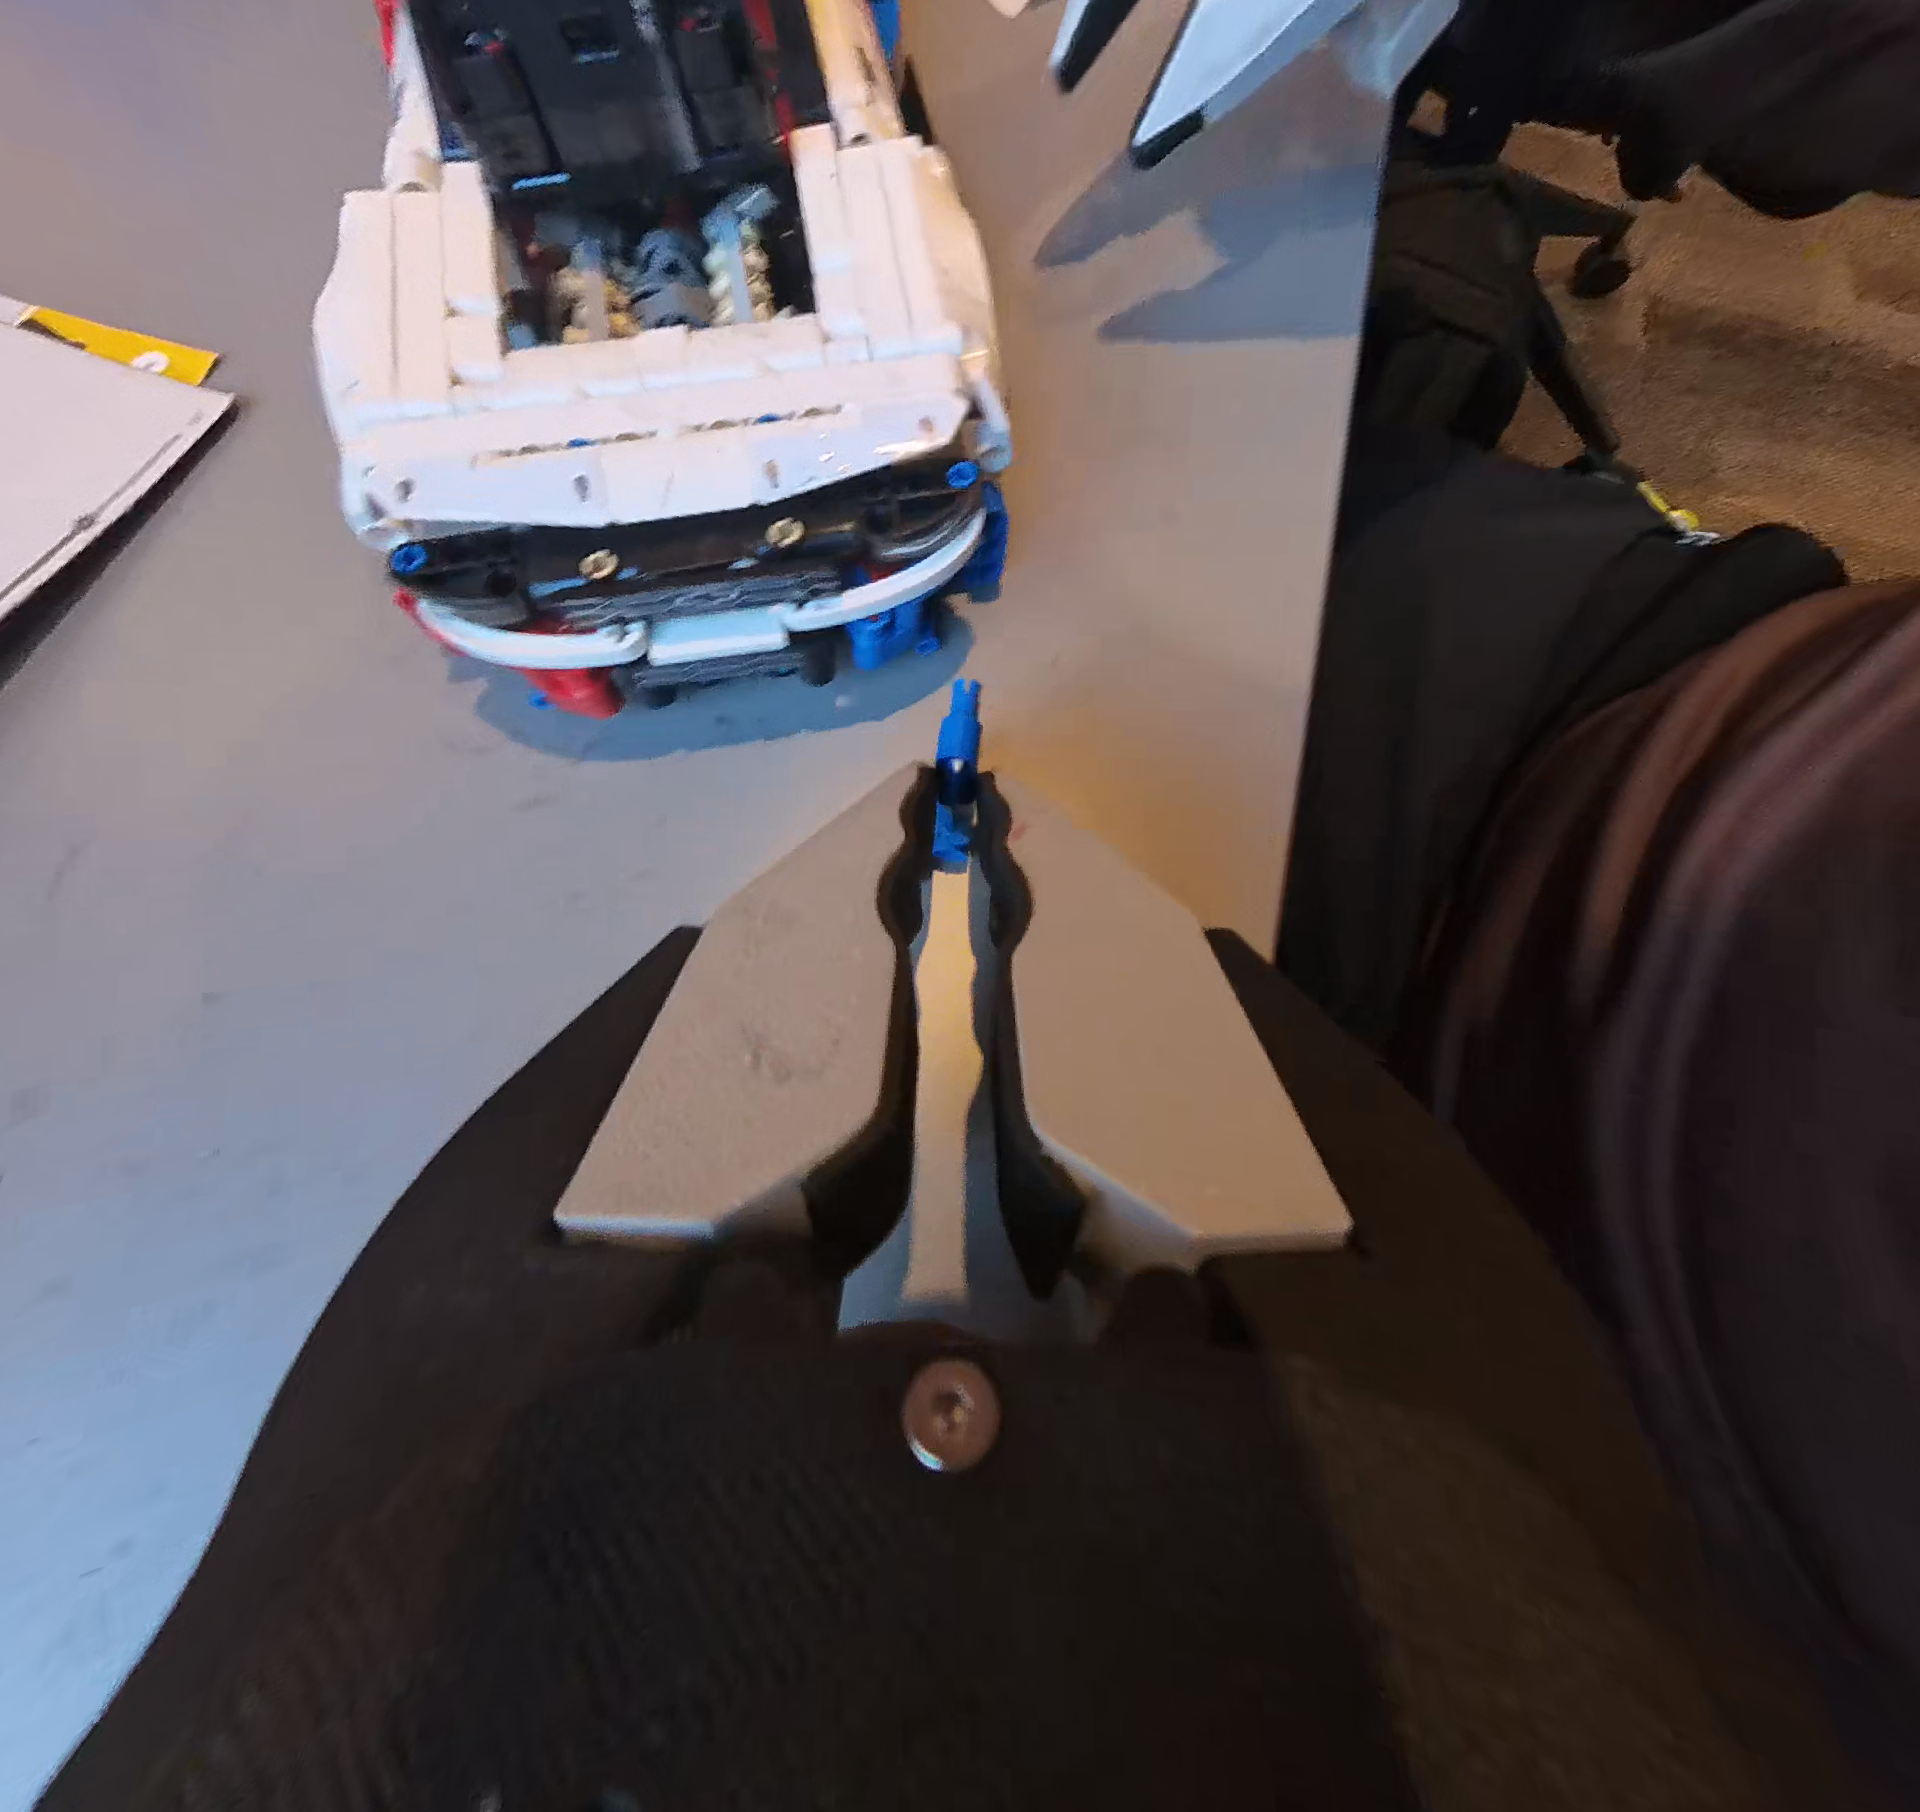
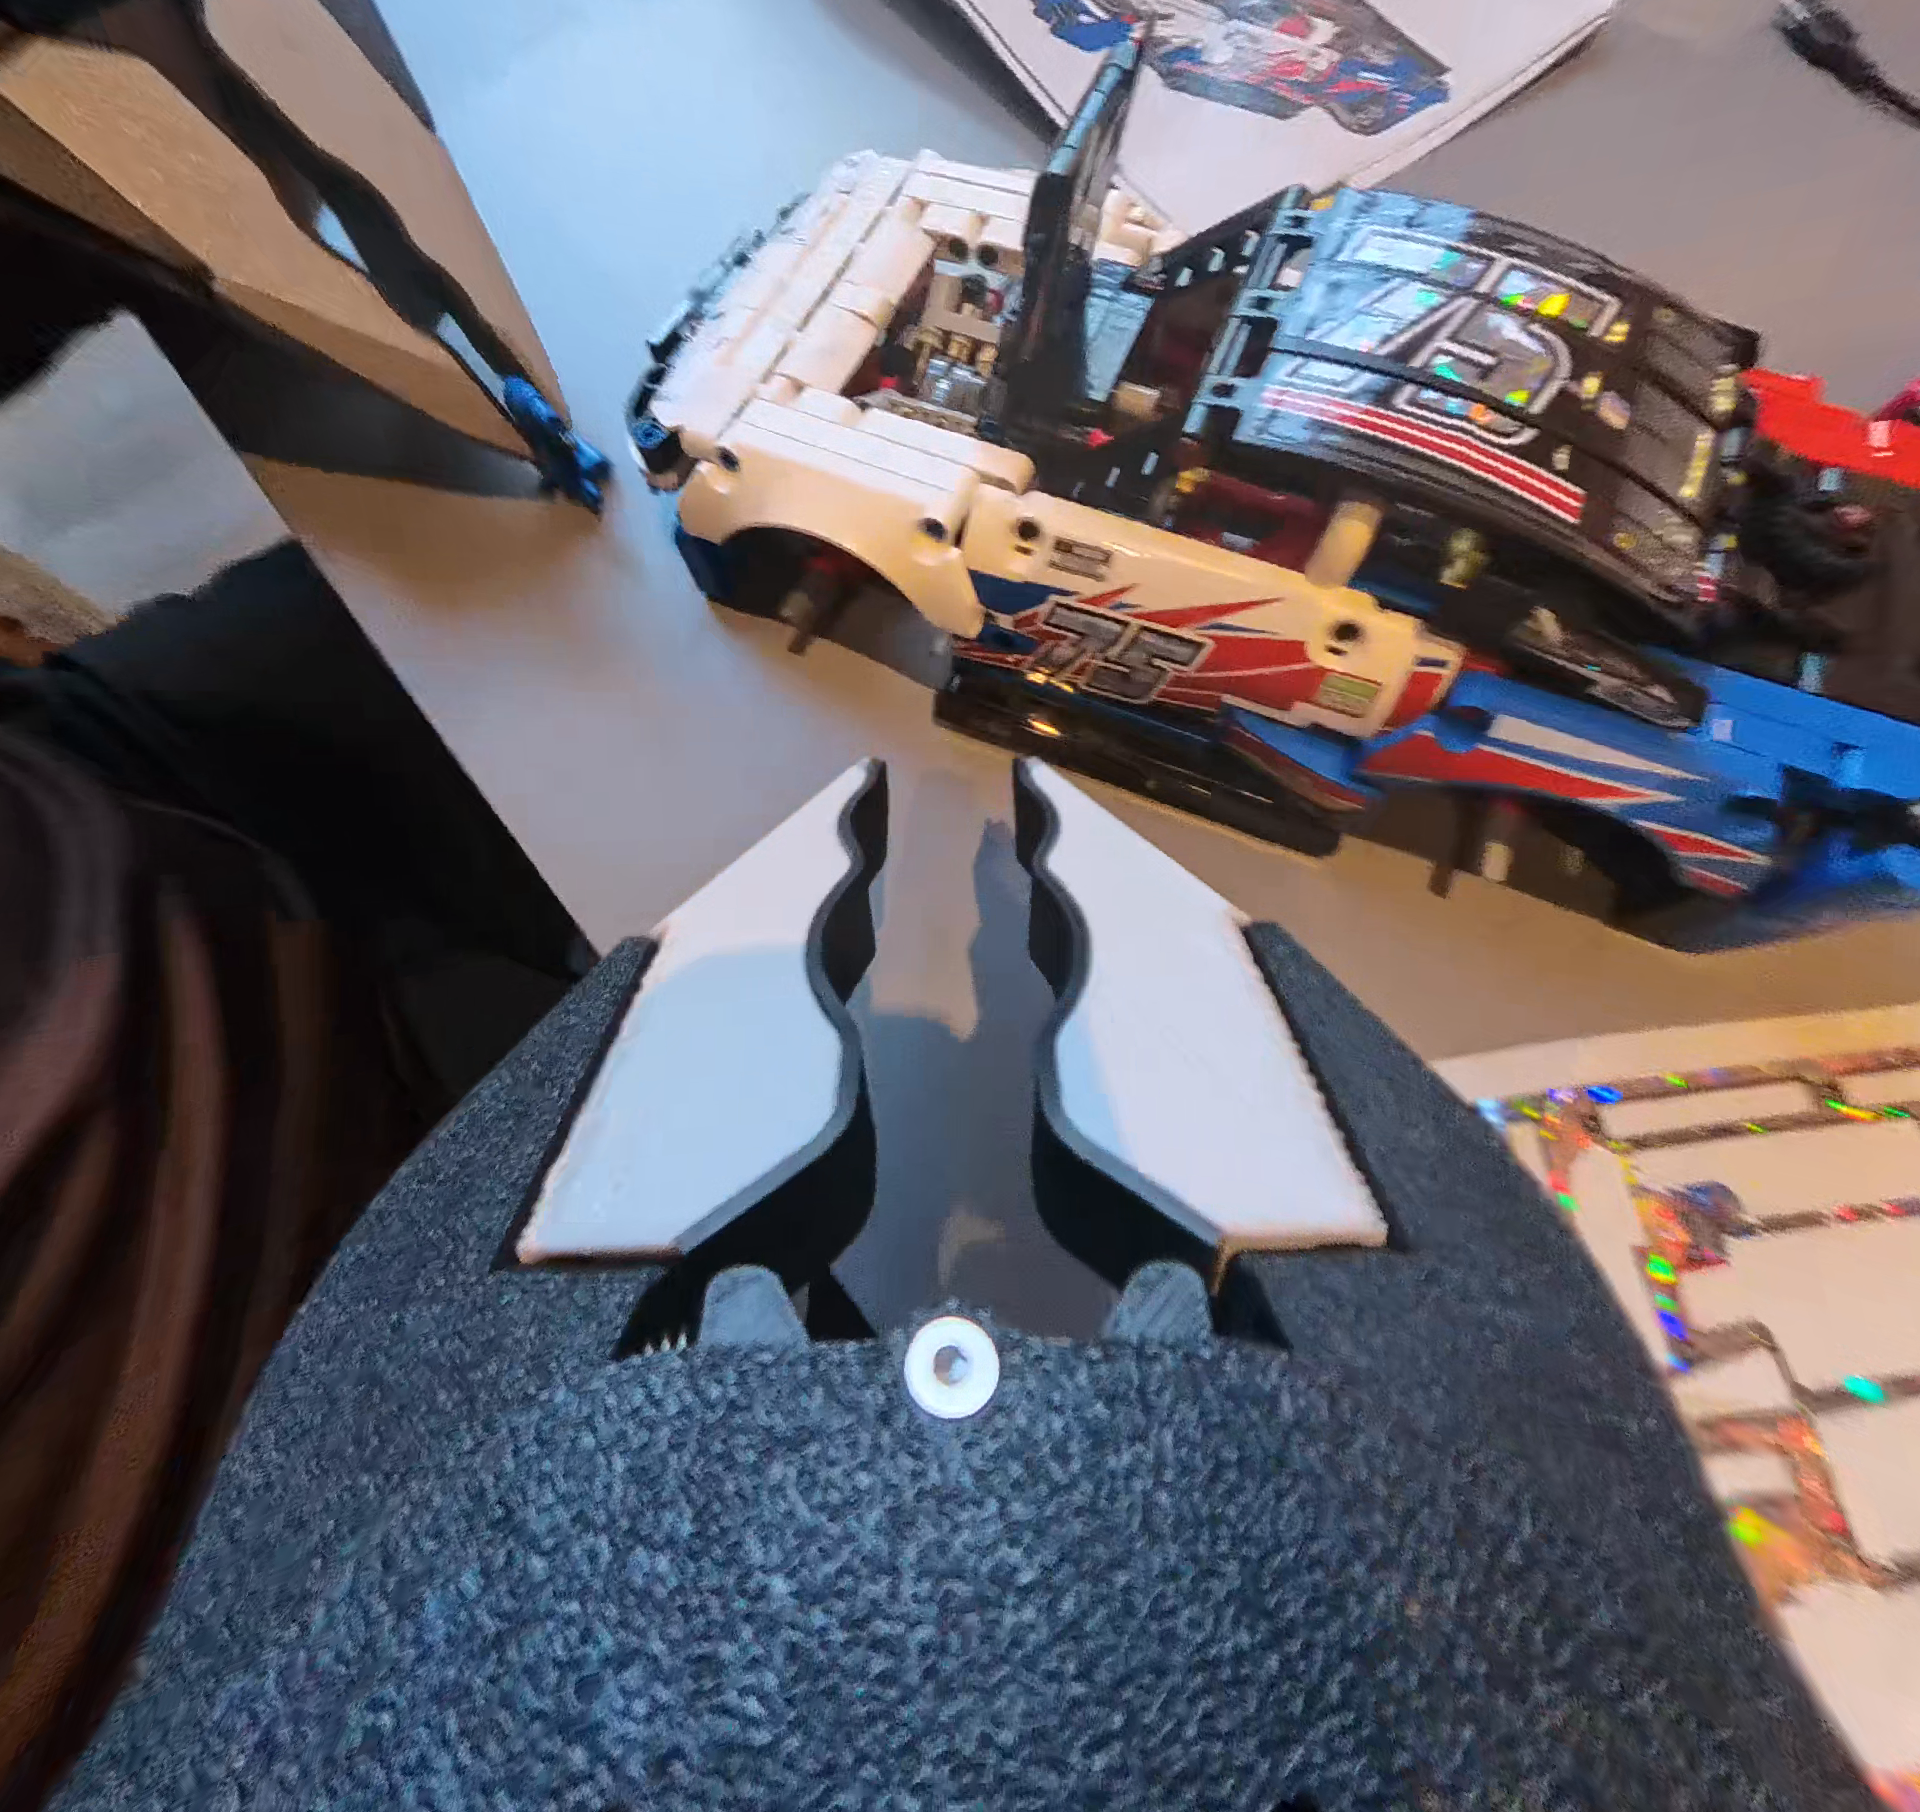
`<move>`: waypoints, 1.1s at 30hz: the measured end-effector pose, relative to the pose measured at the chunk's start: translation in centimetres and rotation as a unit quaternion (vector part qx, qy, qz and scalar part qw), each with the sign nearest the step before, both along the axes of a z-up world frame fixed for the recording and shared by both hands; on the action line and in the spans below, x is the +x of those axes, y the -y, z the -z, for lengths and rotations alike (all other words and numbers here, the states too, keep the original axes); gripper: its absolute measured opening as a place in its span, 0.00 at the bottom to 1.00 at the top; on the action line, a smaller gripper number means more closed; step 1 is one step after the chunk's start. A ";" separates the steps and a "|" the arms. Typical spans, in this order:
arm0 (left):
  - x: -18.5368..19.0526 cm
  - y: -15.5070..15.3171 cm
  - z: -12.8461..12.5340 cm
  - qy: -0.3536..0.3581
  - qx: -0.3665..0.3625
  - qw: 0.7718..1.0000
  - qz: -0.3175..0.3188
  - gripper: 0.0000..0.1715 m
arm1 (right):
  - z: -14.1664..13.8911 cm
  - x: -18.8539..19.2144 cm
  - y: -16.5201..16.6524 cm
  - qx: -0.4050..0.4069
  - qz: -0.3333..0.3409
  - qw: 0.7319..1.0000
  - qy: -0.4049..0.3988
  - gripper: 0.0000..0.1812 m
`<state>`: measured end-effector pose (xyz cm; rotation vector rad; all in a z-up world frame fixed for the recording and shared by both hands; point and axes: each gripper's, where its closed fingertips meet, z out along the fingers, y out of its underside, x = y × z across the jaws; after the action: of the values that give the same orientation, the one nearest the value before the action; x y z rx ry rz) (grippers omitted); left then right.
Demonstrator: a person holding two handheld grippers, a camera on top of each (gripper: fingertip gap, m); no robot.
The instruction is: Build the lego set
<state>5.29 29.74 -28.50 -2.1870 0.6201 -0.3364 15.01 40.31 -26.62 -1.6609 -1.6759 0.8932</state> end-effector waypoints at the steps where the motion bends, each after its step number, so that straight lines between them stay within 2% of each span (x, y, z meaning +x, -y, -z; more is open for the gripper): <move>1: -0.7 0.1 0.0 0.004 -0.004 1.000 -0.006 0.02 | 0.0 0.3 -0.6 0.022 0.008 1.000 0.007 0.14; 4: -2.3 1.0 0.5 0.053 -0.056 0.997 -0.014 0.04 | -0.7 0.7 -2.0 0.075 0.021 0.997 0.013 0.17; 6: -3.8 1.5 0.7 0.093 -0.086 0.991 -0.049 0.09 | -1.4 0.3 -2.3 0.093 0.025 0.995 0.003 0.22; 7: -4.2 1.9 0.8 0.115 -0.103 0.986 -0.056 0.09 | -1.6 0.0 -2.2 0.102 0.023 0.994 0.002 0.23; 10: -5.3 3.1 0.1 0.158 -0.104 0.978 -0.087 0.25 | -1.1 -1.0 -0.8 0.103 0.001 0.995 0.008 0.23; 13: -8.1 5.9 -0.1 0.117 -0.088 0.980 -0.137 0.28 | -1.1 -1.1 -0.5 0.115 0.002 0.993 0.003 0.23; 18: -17.4 10.1 -1.2 0.035 -0.045 0.958 -0.280 0.26 | -1.5 -0.5 -1.5 0.109 0.007 0.994 -0.005 0.26; 20: -20.6 9.5 -2.1 -0.009 -0.033 0.955 -0.295 0.25 | -1.4 -0.9 -1.7 0.103 0.008 0.995 -0.010 0.26; 23: -24.7 6.1 -3.1 -0.089 -0.017 0.955 -0.284 0.21 | -1.1 -1.8 -1.2 0.090 -0.007 0.996 -0.011 0.27; 25: -26.3 4.4 -2.2 -0.107 -0.059 0.956 -0.267 0.25 | -1.2 -2.3 -1.0 0.110 -0.027 0.994 -0.006 0.28; 28: -27.7 3.6 0.8 -0.136 -0.141 0.949 -0.248 0.25 | -1.7 -2.5 -1.4 0.192 -0.041 0.980 0.014 0.29; 30: -27.2 2.7 1.1 -0.111 -0.139 0.955 -0.235 0.11 | -1.9 -2.9 -1.1 0.234 -0.051 0.971 0.020 0.29; 31: -27.3 2.6 1.3 -0.122 -0.143 0.954 -0.232 0.07 | -1.7 -3.2 -0.5 0.240 -0.061 0.969 0.021 0.29; 32: -27.2 2.7 1.4 -0.131 -0.148 0.954 -0.225 0.02 | -1.5 -3.5 0.1 0.239 -0.067 0.968 0.022 0.29; 33: -26.9 2.8 1.3 -0.138 -0.149 0.955 -0.217 0.02 | -1.2 -3.8 0.5 0.238 -0.068 0.969 0.022 0.29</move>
<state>-21.60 26.97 -29.84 -2.6094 0.2263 0.1193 11.23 39.78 -25.43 -1.2583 -1.8723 0.4608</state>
